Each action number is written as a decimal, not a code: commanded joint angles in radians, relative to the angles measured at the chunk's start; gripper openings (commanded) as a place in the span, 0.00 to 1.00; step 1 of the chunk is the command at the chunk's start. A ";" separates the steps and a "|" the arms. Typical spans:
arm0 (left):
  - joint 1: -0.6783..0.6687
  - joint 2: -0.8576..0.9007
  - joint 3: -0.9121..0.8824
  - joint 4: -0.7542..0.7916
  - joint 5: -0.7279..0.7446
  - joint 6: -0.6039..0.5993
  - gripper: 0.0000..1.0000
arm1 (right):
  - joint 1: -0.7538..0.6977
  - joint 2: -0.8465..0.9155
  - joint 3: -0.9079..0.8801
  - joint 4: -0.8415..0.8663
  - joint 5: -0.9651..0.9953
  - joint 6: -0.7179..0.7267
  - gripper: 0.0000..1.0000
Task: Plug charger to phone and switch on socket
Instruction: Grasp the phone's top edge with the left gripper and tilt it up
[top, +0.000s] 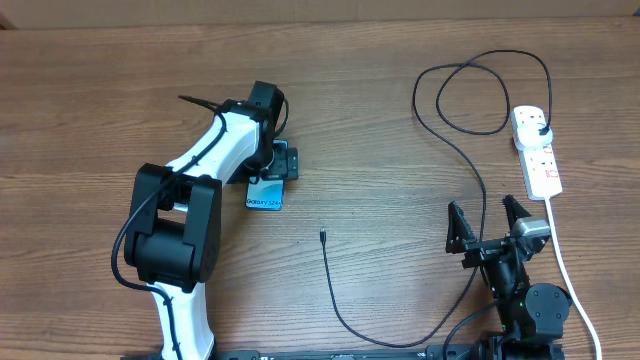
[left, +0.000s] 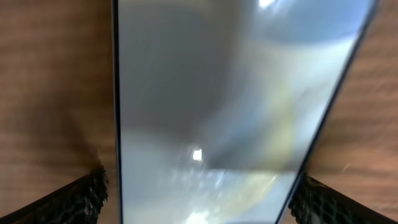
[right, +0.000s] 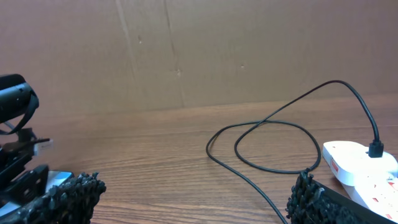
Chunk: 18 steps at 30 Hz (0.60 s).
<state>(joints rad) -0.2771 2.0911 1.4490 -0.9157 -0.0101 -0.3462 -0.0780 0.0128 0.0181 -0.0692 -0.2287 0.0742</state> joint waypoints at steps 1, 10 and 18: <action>0.000 0.063 -0.039 -0.028 0.073 -0.021 1.00 | 0.000 -0.008 -0.010 0.005 0.003 0.000 1.00; -0.001 0.063 -0.040 -0.034 0.074 -0.021 1.00 | 0.000 -0.008 -0.010 0.005 0.003 0.000 1.00; 0.003 0.063 -0.039 0.114 0.051 0.066 1.00 | 0.000 -0.008 -0.010 0.005 0.003 0.000 1.00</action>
<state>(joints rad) -0.2771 2.0907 1.4448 -0.8471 -0.0177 -0.3325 -0.0780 0.0128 0.0181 -0.0692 -0.2283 0.0742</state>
